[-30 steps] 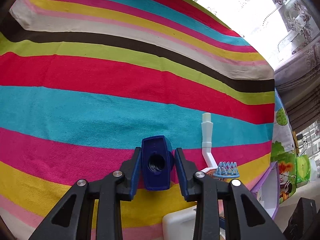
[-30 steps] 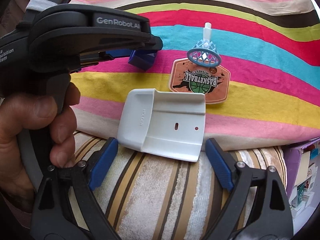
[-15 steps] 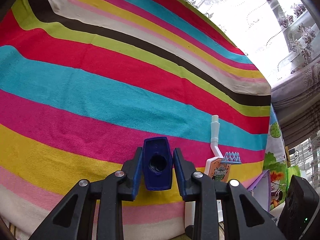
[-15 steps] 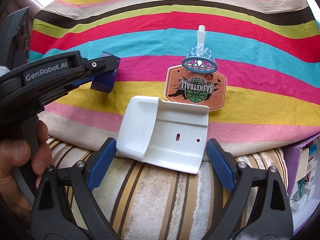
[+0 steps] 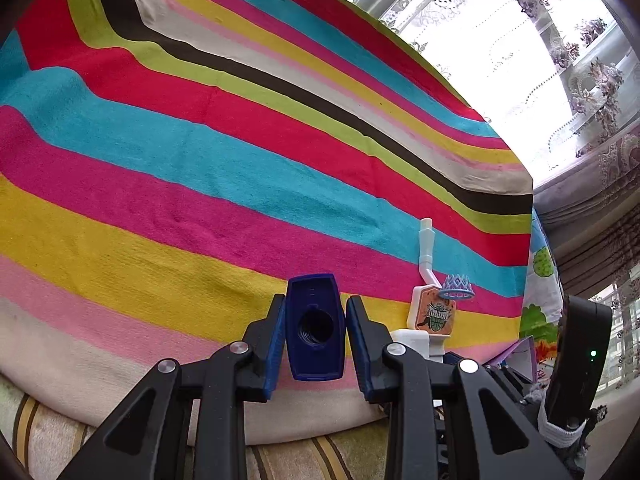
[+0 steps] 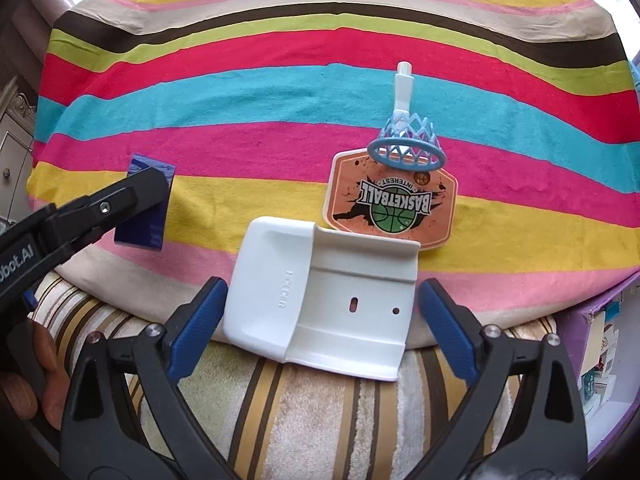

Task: Organize rigid objects
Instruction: 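Grasp the dark blue box with the left gripper while the right grasps the white plastic holder, then carry the blue box and white holder into the storage box and release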

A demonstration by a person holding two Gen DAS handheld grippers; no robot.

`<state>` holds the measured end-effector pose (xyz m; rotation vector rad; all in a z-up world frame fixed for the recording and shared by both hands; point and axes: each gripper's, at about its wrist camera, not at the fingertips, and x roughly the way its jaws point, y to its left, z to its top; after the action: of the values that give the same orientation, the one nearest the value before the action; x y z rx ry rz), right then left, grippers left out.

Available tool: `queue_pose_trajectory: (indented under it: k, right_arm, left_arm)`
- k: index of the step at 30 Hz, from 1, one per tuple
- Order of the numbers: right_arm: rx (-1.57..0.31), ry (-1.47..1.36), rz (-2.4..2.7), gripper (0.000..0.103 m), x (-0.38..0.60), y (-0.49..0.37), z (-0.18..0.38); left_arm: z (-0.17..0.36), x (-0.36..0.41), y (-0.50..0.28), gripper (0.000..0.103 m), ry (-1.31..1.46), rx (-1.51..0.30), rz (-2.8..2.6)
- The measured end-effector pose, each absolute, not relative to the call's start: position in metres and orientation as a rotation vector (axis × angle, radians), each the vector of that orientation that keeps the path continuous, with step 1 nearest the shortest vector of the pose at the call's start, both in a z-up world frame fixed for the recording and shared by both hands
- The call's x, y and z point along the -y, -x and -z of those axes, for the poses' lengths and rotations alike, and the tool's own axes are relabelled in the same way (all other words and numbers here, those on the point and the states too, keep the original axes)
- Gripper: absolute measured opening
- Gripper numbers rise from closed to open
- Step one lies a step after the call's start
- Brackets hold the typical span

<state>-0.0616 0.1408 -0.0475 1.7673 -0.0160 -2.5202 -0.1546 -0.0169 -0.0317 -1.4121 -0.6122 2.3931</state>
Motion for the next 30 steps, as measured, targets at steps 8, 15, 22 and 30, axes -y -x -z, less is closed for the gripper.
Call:
queue_pose_trajectory:
  k: [8, 15, 22, 30]
  right_arm:
    - [0.057, -1.723, 2.533, 0.092, -0.144, 0.058, 0.044]
    - [0.138, -1.641, 2.537, 0.092, -0.159, 0.040, 0.030]
    - [0.268, -1.556, 2.543, 0.092, -0.172, 0.023, 0.016]
    - [0.457, -1.465, 2.619, 0.092, -0.242, -0.028, -0.008]
  left_arm:
    - [0.022, 0.017, 0.130, 0.031, 1.366, 0.613, -2.403]
    - [0.012, 0.015, 0.107, 0.031, 1.334, 0.644, -2.388]
    - [-0.003, -0.003, 0.085, 0.031, 1.265, 0.650, -2.363]
    - [-0.012, -0.059, 0.069, 0.031, 1.256, 0.569, -2.271]
